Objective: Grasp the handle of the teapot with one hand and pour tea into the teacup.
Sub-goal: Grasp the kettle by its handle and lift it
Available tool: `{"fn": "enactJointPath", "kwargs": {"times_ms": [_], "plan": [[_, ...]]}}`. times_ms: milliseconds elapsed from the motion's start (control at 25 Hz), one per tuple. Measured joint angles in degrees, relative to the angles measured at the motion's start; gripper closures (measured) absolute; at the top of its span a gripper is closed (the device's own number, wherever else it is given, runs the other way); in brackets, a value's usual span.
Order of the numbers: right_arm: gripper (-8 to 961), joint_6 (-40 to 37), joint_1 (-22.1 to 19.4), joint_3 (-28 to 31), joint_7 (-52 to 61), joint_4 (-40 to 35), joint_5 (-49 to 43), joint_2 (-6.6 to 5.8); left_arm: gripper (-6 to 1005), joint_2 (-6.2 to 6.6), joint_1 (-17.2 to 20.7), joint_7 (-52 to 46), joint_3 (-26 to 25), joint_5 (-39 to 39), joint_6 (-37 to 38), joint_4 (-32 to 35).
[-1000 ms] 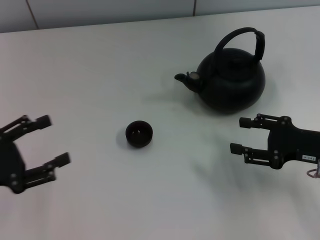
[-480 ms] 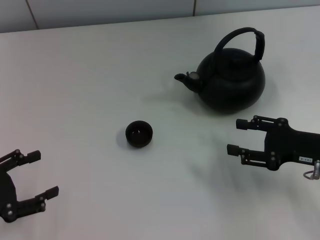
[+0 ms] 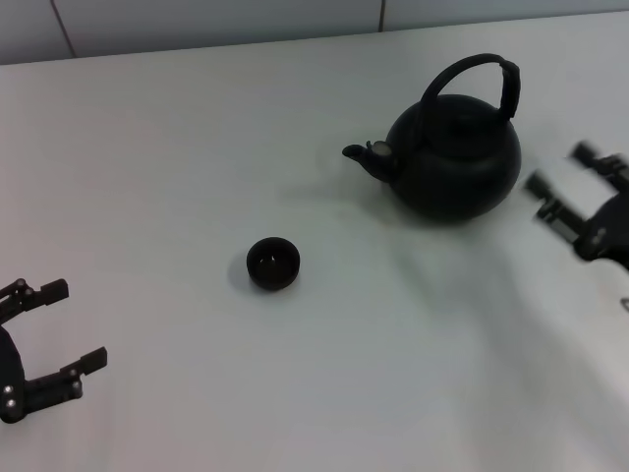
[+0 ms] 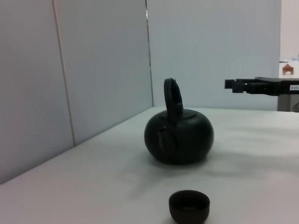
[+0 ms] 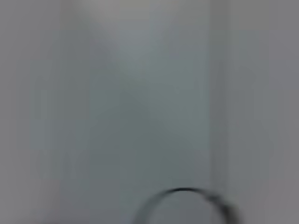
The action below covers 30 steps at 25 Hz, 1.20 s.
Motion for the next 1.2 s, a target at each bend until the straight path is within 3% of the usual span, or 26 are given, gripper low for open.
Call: {"fn": "enactJointPath", "kwargs": {"times_ms": [160, 360, 760, 1200], "plan": [[271, 3.38, 0.83, 6.34, -9.69, 8.05, 6.27, -0.01, 152, -0.09, -0.09, -0.01, -0.37, -0.10, 0.18, -0.05], [277, 4.74, 2.44, 7.77, -9.33, 7.92, 6.64, -0.21, 152, -0.38, -0.22, -0.01, -1.17, -0.20, 0.25, -0.21], [288, 16.22, 10.40, 6.34, -6.97, 4.49, 6.12, -0.44, 152, -0.99, -0.46, -0.01, -2.25, -0.60, 0.26, -0.22], [300, 22.44, 13.78, 1.84, -1.03, 0.83, 5.22, -0.53, 152, -1.34, -0.57, -0.01, -2.42, -0.63, 0.25, -0.25]]}}
